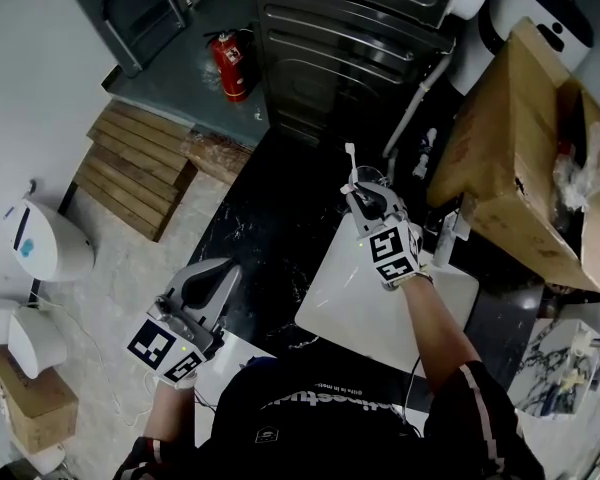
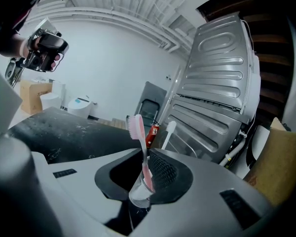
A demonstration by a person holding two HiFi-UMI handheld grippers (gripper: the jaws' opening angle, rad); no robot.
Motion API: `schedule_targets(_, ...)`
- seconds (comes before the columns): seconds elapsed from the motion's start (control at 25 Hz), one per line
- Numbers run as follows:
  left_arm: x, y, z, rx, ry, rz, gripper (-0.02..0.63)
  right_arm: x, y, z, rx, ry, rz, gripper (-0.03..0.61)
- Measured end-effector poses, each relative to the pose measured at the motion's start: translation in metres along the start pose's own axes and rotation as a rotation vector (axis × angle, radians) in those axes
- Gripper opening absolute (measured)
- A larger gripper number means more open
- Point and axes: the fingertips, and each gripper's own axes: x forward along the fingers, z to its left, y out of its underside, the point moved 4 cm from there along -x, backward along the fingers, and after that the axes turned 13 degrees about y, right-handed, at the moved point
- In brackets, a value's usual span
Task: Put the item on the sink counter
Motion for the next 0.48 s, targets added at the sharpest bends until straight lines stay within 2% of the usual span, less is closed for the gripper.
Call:
schedule_targets(0.16, 0.000, -0.003, -0.002, 0.007, 0.006, -0.005, 0.015, -0.006, -0.001, 0.000, -0.001, -0.004, 0.000, 0.083)
schedule_targets(0.48, 0.009, -0.009, -0.012, 0.024, 0.042, -0.015, 0.015, -0.033, -0.003, -0.007, 0.011, 0.019, 0.002, 0.091)
